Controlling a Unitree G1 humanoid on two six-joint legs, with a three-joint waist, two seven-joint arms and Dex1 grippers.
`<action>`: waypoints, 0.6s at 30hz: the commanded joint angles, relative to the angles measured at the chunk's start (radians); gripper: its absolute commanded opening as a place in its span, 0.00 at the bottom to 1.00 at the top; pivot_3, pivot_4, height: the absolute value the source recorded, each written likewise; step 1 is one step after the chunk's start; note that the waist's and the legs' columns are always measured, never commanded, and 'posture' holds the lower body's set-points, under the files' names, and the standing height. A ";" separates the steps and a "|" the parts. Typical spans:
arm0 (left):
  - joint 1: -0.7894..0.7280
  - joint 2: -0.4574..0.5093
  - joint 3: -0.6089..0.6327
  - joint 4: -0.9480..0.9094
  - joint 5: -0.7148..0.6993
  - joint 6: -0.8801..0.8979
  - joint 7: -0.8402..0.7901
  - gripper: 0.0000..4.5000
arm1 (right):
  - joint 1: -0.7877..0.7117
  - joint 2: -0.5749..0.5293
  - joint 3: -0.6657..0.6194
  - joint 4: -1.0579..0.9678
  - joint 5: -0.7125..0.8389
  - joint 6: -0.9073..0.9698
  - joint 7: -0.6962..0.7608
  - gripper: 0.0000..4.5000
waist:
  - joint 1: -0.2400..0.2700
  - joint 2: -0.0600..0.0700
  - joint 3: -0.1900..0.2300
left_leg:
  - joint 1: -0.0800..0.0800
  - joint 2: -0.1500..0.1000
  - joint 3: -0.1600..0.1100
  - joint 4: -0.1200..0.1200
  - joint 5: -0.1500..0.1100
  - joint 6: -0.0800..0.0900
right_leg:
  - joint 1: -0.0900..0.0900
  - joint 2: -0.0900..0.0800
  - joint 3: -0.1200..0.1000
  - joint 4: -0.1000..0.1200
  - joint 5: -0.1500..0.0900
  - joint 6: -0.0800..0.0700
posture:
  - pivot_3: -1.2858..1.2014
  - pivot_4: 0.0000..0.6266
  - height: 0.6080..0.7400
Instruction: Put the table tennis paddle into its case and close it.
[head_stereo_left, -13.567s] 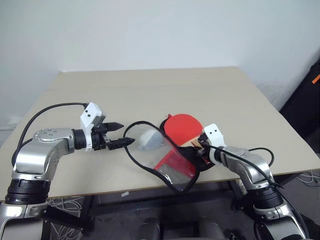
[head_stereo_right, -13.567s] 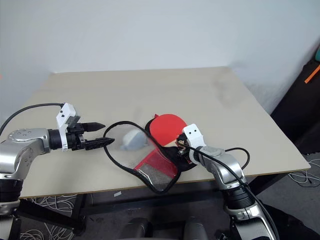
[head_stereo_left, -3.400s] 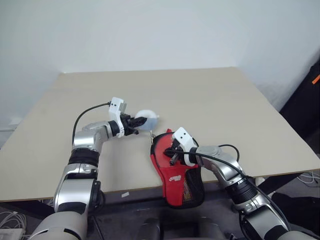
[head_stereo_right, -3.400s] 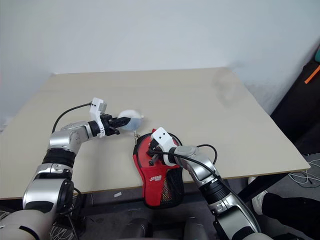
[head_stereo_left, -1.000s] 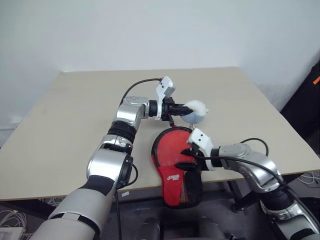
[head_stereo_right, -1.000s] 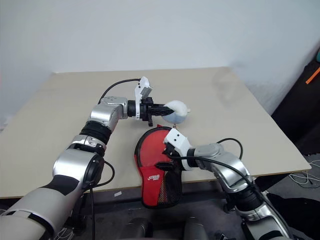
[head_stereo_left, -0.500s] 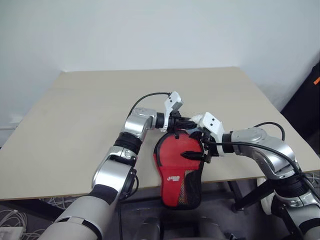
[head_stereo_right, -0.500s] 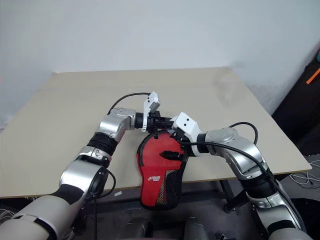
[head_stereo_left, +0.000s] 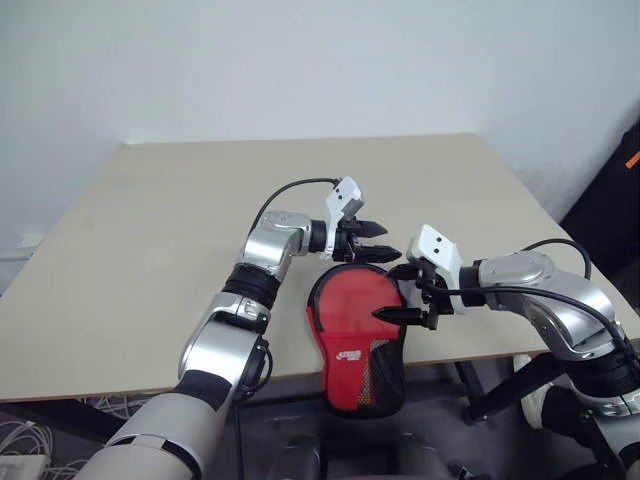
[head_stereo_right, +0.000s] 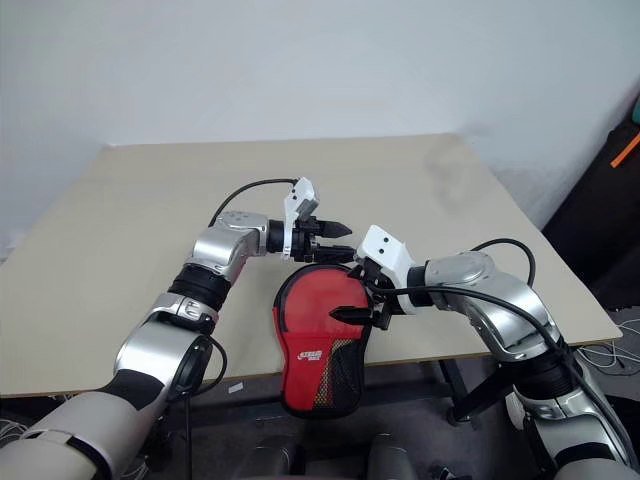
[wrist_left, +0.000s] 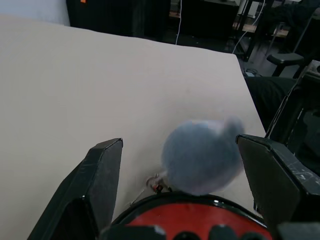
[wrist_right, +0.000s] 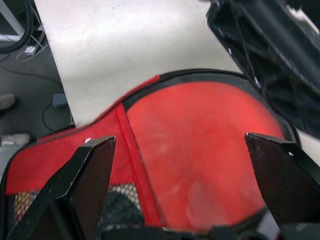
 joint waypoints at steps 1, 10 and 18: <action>0.038 0.031 0.023 -0.111 -0.034 0.013 0.001 0.86 | -0.035 -0.035 -0.044 0.059 -0.031 -0.066 0.010 1.00 | 0.000 0.000 0.000 | 0.000 0.000 0.000 0.000 0.000 0.000 | 0.000 0.000 0.000 0.000 0.000 0.000 | 0.52 0.00 0.68; 0.238 0.073 -0.032 -0.303 -0.029 0.037 0.034 0.34 | -0.048 -0.073 -0.039 0.222 -0.102 -0.160 0.032 1.00 | 0.001 0.000 0.000 | 0.000 0.000 0.001 0.000 0.000 0.000 | 0.000 0.000 0.001 0.000 0.000 -0.001 | 0.52 0.00 0.68; 0.333 0.064 -0.084 -0.308 -0.011 0.002 0.066 0.03 | -0.024 -0.089 -0.015 0.329 -0.167 -0.231 0.058 1.00 | 0.001 0.000 0.000 | 0.001 0.000 0.001 0.000 0.000 0.000 | 0.000 0.000 0.001 0.000 0.001 -0.001 | 0.52 0.00 0.68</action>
